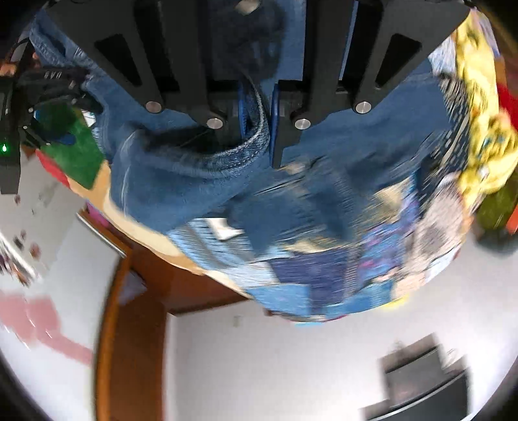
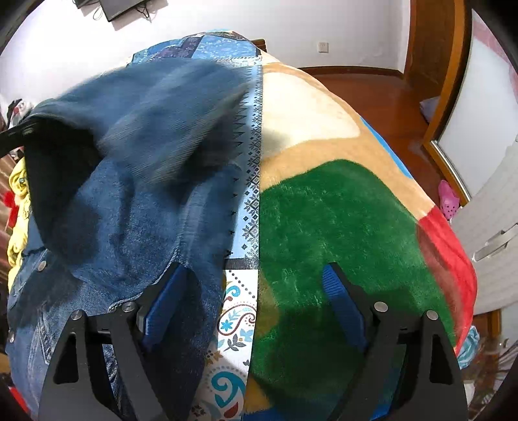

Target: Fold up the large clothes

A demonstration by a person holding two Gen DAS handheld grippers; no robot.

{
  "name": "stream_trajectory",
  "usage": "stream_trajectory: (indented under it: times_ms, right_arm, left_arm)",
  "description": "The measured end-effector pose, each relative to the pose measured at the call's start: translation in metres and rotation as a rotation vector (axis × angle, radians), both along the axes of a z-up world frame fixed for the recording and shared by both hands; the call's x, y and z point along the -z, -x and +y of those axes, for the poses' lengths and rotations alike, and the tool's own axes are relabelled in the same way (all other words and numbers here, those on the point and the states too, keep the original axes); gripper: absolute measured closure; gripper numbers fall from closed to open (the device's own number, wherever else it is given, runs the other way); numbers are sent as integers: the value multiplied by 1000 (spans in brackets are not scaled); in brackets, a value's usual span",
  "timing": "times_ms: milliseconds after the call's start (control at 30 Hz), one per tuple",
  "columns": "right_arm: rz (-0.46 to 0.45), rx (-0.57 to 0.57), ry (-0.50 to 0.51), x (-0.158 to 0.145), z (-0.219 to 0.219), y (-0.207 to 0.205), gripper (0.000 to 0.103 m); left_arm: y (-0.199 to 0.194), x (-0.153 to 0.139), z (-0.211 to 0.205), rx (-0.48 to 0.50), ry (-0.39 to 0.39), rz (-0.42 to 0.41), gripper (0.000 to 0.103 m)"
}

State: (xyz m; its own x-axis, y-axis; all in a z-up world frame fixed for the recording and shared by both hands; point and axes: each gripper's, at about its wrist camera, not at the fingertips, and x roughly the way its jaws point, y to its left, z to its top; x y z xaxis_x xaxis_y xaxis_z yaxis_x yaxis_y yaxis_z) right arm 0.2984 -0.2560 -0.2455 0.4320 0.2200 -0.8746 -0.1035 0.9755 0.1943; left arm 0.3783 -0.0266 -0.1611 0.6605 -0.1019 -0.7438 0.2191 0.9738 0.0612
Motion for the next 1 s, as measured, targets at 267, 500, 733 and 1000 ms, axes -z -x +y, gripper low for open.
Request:
stream_trajectory:
  times_ms: [267,500,733,1000]
  right_arm:
    - [12,17,19,-1,6,-2,19]
    - [8,24,37,-9,10,-2,19]
    - [-87,46,0,-43,8,2,19]
    - [-101,-6,-19,-47,24,1,19]
  left_arm:
    - [44,53,82,-156,62,168,86]
    - [72,66,58,-94,-199,194,43]
    - [77,32,15,53,-279,32,10]
    - [29,79,-35,234,-357,110,7]
